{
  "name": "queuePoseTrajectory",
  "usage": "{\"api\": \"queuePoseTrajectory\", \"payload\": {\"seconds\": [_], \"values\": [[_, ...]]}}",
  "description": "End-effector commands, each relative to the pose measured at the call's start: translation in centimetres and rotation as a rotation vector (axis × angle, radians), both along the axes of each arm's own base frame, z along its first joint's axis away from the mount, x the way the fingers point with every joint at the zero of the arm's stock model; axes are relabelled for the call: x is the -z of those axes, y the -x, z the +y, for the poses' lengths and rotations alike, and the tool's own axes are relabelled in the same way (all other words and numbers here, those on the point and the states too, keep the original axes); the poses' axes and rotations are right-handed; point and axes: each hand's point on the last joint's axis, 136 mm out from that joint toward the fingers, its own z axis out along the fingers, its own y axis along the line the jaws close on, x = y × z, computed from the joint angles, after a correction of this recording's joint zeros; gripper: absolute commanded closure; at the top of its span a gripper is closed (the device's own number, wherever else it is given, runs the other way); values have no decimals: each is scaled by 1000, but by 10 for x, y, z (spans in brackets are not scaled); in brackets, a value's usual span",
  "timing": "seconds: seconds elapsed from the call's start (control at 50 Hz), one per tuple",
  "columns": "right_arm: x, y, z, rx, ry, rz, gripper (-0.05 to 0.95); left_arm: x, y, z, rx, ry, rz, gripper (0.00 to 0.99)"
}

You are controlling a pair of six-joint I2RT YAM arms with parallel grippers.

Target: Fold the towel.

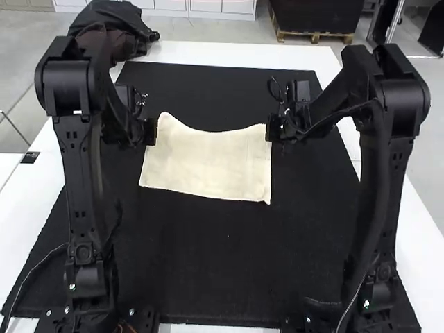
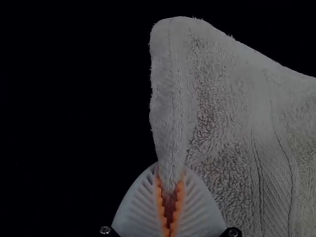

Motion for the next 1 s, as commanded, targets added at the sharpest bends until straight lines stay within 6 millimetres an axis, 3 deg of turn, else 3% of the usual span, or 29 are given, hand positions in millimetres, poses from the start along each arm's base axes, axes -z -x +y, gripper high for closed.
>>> {"api": "queuePoseTrajectory", "payload": {"seconds": [0.0,0.36,0.98], "values": [[-19,-3,-9,21,-19,-32,925,-16,3,10,-3,5,-35,974],[-26,6,-10,29,-39,-31,925,-24,16,34,-32,46,-36,974],[-63,39,-6,-7,-106,-26,925,-42,48,9,40,102,-20,974]]}}
